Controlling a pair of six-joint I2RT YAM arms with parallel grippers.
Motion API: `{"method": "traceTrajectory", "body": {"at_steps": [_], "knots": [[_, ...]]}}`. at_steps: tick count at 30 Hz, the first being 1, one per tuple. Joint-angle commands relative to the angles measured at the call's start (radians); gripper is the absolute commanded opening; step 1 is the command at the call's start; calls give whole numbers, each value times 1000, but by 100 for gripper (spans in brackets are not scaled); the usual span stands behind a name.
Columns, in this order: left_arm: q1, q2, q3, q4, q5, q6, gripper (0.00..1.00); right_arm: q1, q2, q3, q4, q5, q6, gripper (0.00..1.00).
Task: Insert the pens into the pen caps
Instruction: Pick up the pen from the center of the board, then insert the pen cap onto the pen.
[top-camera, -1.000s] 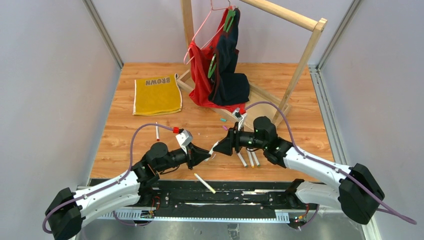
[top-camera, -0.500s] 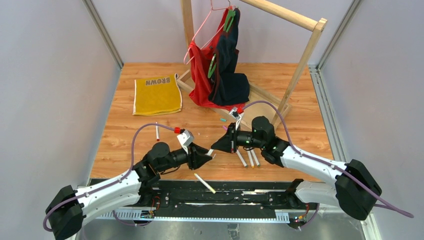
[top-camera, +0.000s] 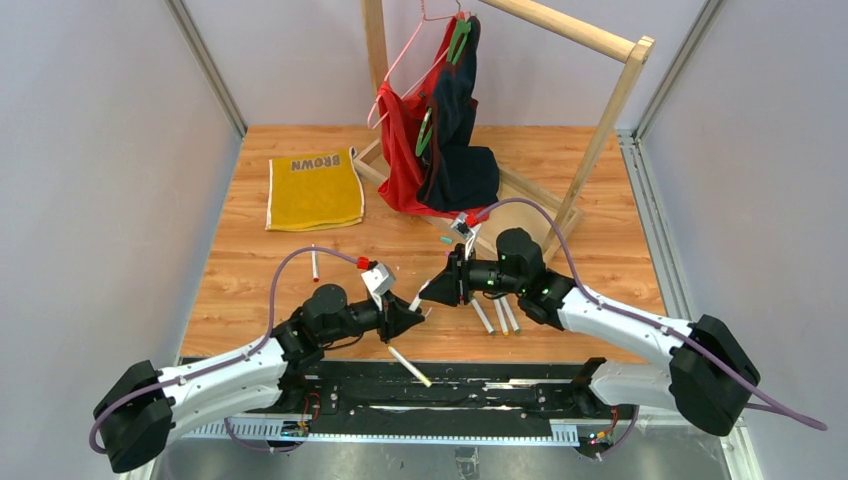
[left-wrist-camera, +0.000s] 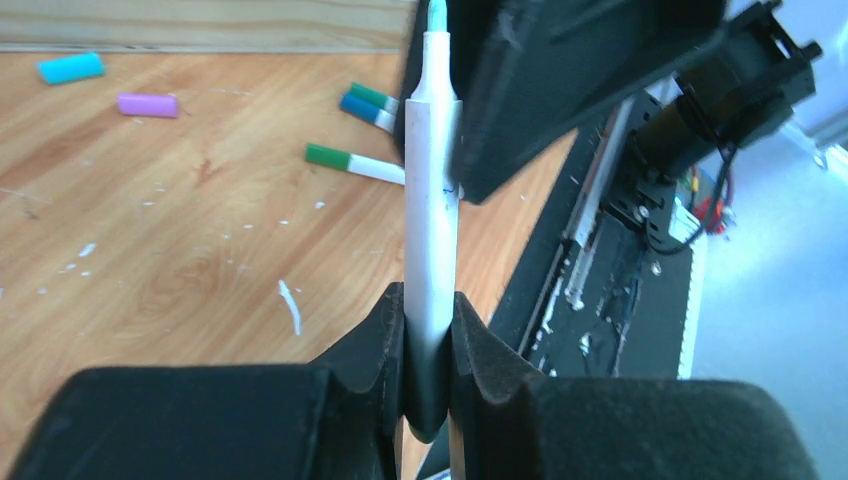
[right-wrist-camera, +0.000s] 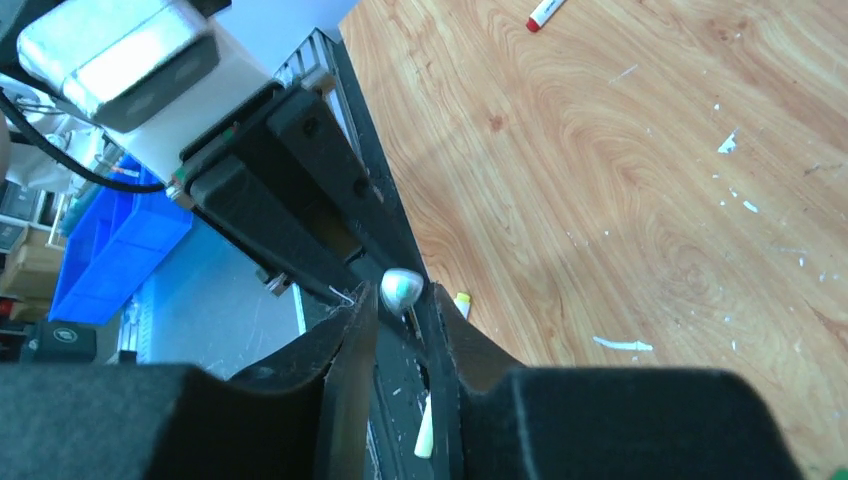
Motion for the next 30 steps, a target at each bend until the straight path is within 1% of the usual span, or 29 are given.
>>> {"method": "traceTrajectory", "body": {"at_steps": [1,3,5,7,9,15,18,21,25,30], "knots": [[0,-47,-10,30,-131,-26,0,18,-51,59,-280,91,-198,32],[0,-70,-11,3,-203,-33,0,17,-56,85,-430,159,-264,40],[1,-91,-10,-33,-259,-36,0,17,-45,111,-535,252,-314,43],[2,-111,-10,-63,-314,-40,0,17,-24,133,-603,356,-349,45],[4,-131,-10,-95,-367,-44,0,14,9,146,-627,423,-369,46],[17,-189,-11,-167,-462,-54,0,3,179,211,-633,601,-341,47],[18,-211,-13,-182,-471,-56,0,1,281,252,-619,689,-307,47],[19,-226,-11,-191,-469,-58,0,1,363,283,-570,759,-292,47],[18,-243,-8,-208,-467,-58,0,1,457,330,-521,805,-283,46],[18,-272,-10,-223,-467,-60,0,1,503,361,-478,860,-290,45]]}}
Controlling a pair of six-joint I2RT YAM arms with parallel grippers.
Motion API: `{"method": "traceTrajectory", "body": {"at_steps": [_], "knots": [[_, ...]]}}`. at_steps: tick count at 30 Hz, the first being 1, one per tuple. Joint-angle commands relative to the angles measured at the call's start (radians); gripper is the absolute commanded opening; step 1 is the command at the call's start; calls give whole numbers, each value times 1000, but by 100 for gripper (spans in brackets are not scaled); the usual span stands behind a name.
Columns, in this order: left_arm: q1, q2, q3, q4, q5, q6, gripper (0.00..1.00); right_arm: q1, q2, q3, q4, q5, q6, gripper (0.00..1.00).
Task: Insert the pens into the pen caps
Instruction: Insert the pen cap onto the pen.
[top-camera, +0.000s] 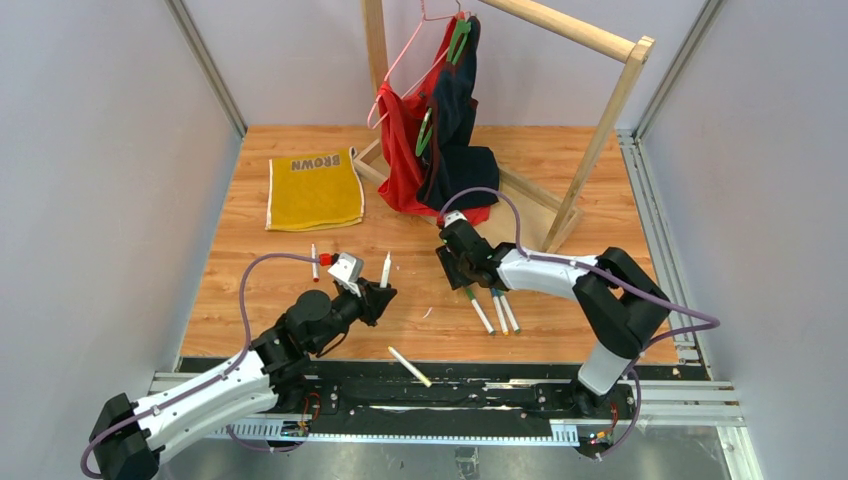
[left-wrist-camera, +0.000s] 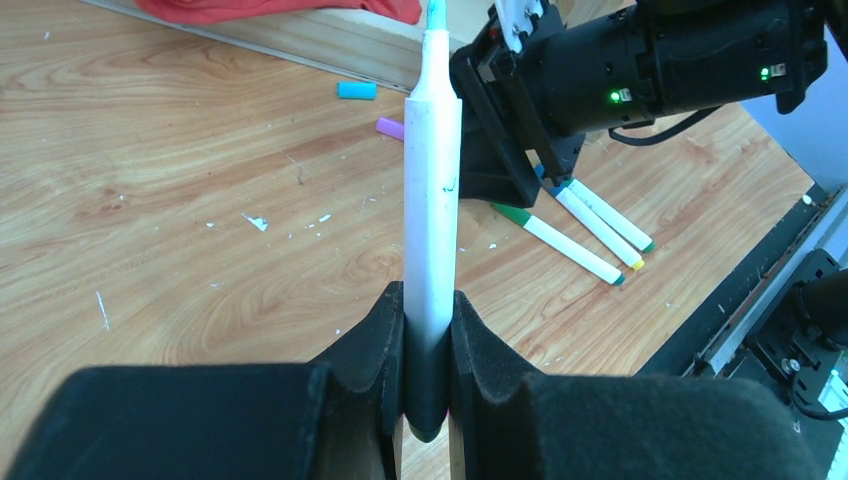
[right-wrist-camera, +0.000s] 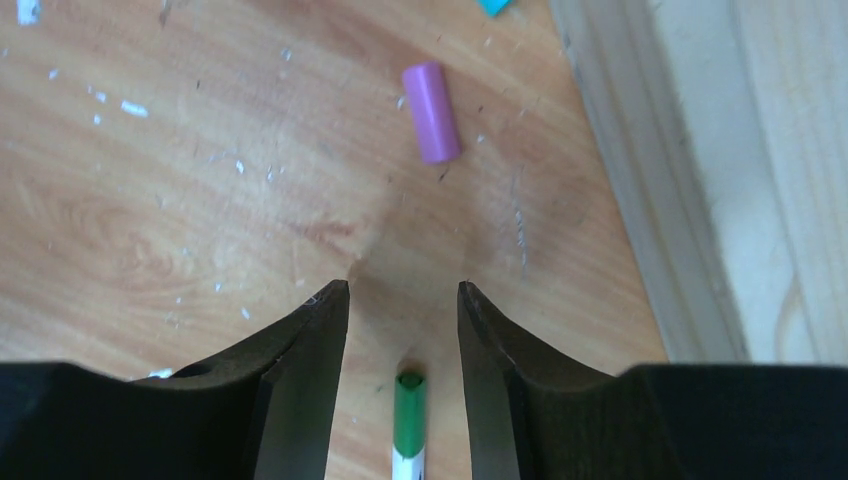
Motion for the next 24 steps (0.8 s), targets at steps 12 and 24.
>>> {"method": "traceTrajectory", "body": {"at_steps": [12,24], "knots": [[4,-31,4,-9,-12,-5,0,0,147,146,85,122,-9,40],[4,-32,3,-9,-6,-5,0,0,167,188,46,146,33,41]]}}
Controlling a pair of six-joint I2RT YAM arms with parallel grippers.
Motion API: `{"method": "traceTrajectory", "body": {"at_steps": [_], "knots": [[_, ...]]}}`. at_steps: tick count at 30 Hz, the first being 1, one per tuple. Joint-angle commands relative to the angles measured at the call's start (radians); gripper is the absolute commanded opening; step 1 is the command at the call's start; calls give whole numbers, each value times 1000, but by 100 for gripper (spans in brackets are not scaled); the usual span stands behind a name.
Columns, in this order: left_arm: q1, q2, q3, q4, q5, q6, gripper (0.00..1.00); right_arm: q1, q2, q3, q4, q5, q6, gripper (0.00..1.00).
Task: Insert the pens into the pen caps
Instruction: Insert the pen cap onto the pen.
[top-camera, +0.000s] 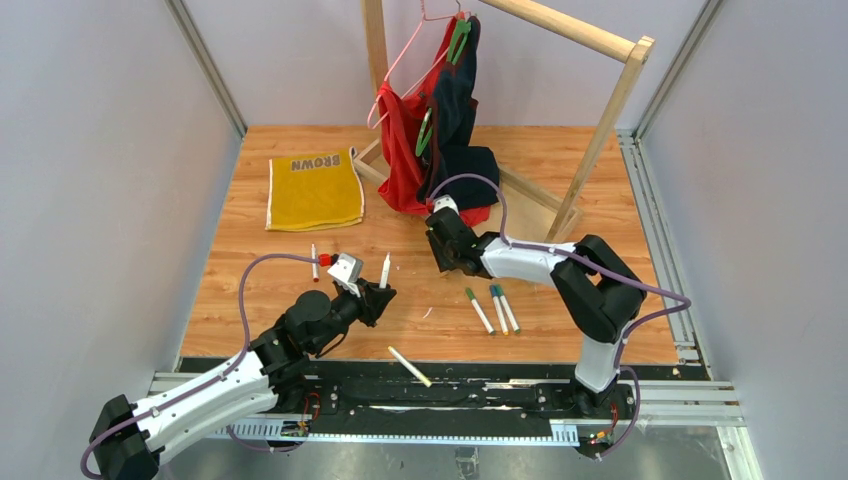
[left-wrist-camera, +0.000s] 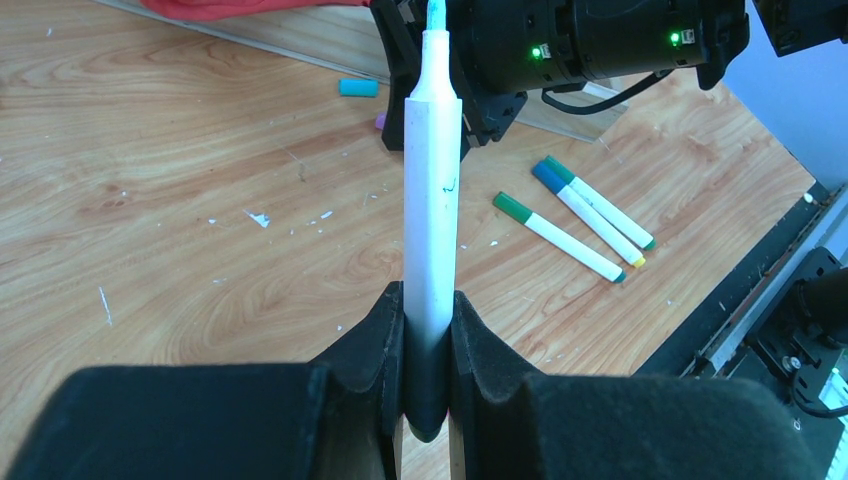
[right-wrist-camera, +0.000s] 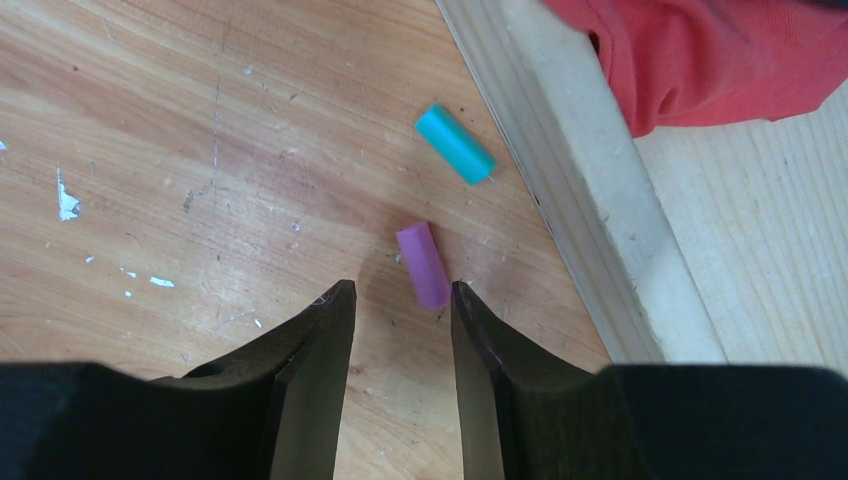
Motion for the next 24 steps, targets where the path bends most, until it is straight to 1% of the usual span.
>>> {"method": "traceTrajectory", "body": {"at_steps": [1,10,16,22,24], "knots": [[4,-12,3,13,-4,-5,0,-1,29,44,-35,37,31,41],[4,-33,5,0,0,-6,0,0,69,103,-118,39,60,36],[4,-47,3,-8,-3,-5,0,7,90,132,-146,30,54,27],[4,-47,5,-10,0,-5,0,12,113,172,-189,28,38,25],[4,-49,5,-10,0,-5,0,12,118,179,-199,24,32,21]]}}
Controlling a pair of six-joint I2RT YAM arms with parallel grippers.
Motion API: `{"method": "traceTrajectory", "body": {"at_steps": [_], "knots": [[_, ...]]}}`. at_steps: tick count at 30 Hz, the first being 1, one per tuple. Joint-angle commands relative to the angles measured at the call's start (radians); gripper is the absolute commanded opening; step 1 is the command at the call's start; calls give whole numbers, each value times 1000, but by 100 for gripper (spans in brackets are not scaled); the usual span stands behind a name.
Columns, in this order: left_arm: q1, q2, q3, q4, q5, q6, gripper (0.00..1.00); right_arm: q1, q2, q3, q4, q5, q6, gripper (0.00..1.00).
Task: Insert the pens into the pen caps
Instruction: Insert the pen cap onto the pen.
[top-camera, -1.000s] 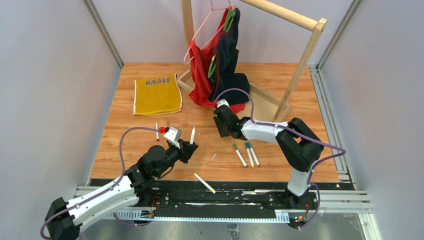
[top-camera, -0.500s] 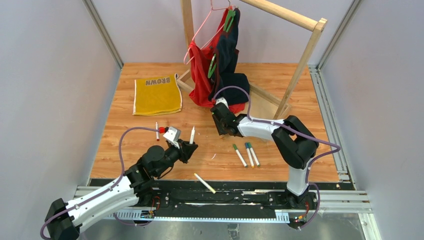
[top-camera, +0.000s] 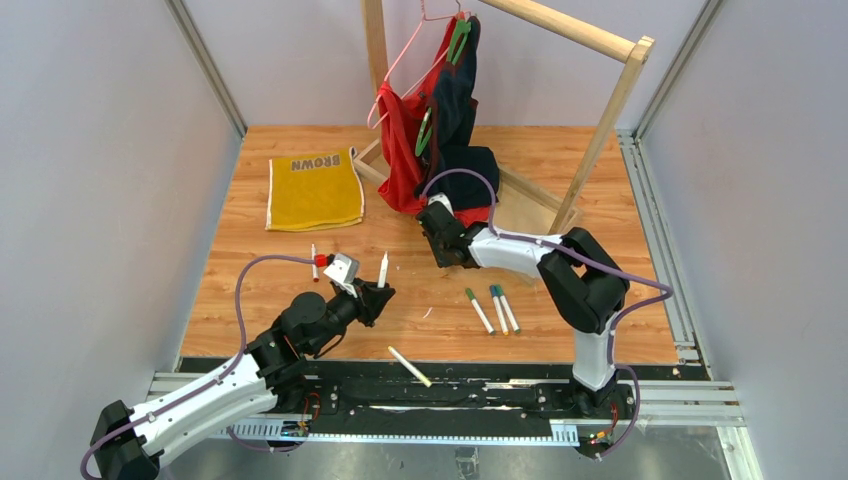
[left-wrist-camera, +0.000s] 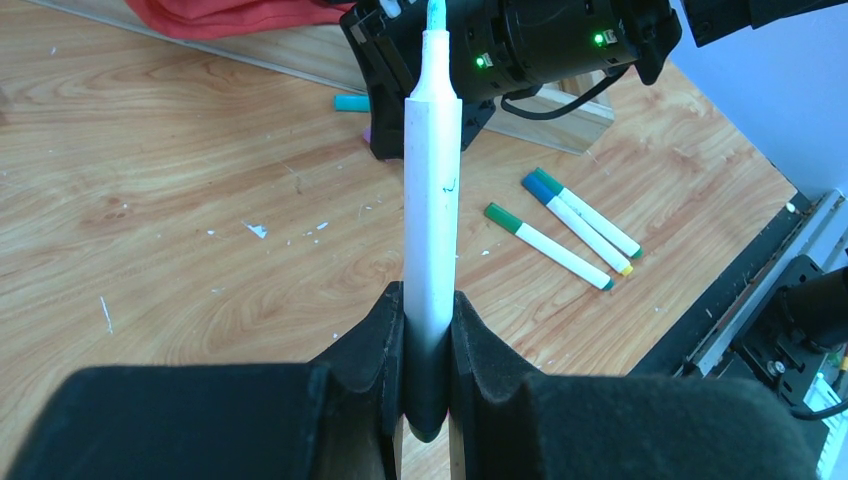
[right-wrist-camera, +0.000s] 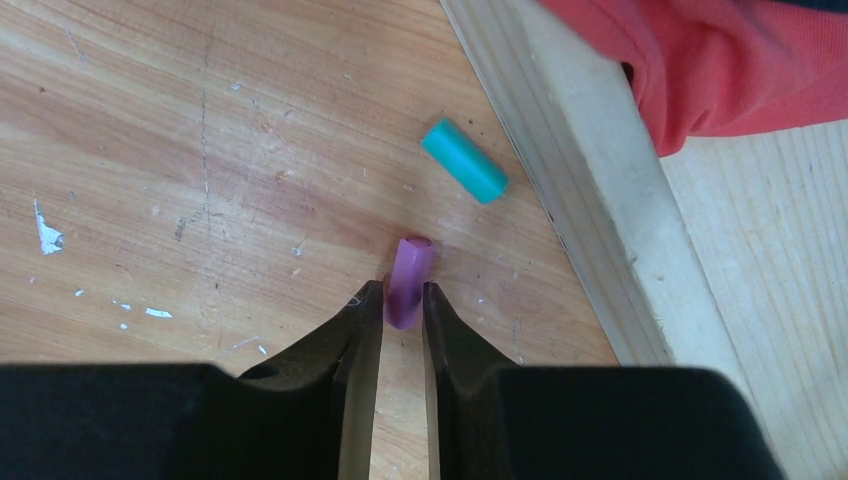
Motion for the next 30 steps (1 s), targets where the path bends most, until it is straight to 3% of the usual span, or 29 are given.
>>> {"method": "traceTrajectory", "body": {"at_steps": [1,8,15,24,30], "knots": [[4,-10,5,1,-2,-4,0,12,25,40,-57,10,-10,19],[4,-13,5,-1,-3,-4,0,18,21,43,-96,-34,-10,8],[4,-13,5,-4,-7,-4,0,68,-79,-56,-123,-61,30,6],[4,-12,3,-4,-7,-6,0,143,-202,-209,-143,-109,128,8],[4,-13,5,-8,-5,-7,0,149,-198,-204,-161,-92,133,18]]}}
